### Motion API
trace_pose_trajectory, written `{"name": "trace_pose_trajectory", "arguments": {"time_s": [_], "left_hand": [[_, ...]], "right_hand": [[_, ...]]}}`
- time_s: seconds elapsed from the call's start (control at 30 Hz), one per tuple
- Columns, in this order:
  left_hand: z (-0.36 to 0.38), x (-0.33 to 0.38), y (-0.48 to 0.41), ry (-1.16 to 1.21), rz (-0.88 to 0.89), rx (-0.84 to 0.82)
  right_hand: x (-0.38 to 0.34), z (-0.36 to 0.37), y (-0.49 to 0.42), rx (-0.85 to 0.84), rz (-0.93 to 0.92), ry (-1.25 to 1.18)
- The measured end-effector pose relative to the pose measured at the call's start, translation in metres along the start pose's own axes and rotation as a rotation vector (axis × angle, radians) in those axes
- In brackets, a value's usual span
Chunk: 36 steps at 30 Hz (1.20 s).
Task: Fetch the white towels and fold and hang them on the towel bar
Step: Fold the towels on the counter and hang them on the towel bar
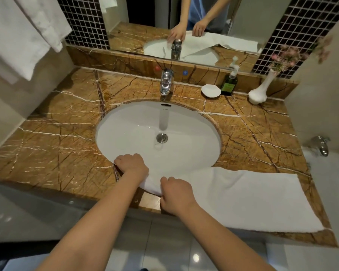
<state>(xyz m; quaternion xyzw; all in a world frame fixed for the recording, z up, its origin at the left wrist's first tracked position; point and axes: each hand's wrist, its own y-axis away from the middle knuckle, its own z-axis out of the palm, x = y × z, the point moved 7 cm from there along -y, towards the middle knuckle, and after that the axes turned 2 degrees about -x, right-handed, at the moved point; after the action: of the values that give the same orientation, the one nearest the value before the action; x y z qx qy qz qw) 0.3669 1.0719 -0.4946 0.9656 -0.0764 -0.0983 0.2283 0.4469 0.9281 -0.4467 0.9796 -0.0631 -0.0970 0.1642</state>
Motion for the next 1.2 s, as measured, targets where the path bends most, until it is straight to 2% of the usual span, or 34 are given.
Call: {"name": "trace_pose_trajectory", "arguments": {"time_s": [0.17,0.27,0.33,0.43,0.5,0.7,0.83,0.9,1.07,1.13,1.2], "left_hand": [[-0.005,-0.009,-0.009,0.174,0.069,-0.014],[-0.013,-0.014,-0.004,0.292,0.145,0.044],[-0.024,-0.022,0.01,0.368,0.183,0.176],[-0.041,-0.039,0.046,0.485,0.208,0.46],[-0.037,-0.052,0.065,0.496,0.191,0.564],[-0.002,-0.088,0.067,0.451,0.079,0.463],[-0.004,-0.108,0.043,0.62,-0.056,0.37],[0.0,-0.113,0.035,0.695,-0.049,0.32],[0.005,-0.12,0.027,0.778,-0.074,0.181],[-0.001,-0.121,0.029,0.78,-0.052,0.201],[-0.017,-0.126,0.036,0.749,-0.03,0.328]], "right_hand": [[-0.004,-0.005,-0.004,-0.035,-0.025,0.065],[-0.008,-0.004,-0.005,-0.064,-0.046,0.103],[-0.011,-0.003,-0.006,-0.092,-0.064,0.139],[-0.017,-0.003,-0.009,-0.116,-0.095,0.164],[-0.023,-0.001,-0.011,-0.123,-0.124,0.17],[-0.035,0.009,-0.014,-0.166,-0.175,0.2],[-0.035,0.01,-0.019,-0.194,-0.178,0.201],[-0.038,0.008,-0.021,-0.198,-0.169,0.22],[-0.073,-0.008,-0.026,-0.043,-0.272,0.2],[-0.09,-0.01,-0.029,-0.017,-0.312,0.174],[-0.105,-0.007,-0.034,-0.035,-0.323,0.177]]}}
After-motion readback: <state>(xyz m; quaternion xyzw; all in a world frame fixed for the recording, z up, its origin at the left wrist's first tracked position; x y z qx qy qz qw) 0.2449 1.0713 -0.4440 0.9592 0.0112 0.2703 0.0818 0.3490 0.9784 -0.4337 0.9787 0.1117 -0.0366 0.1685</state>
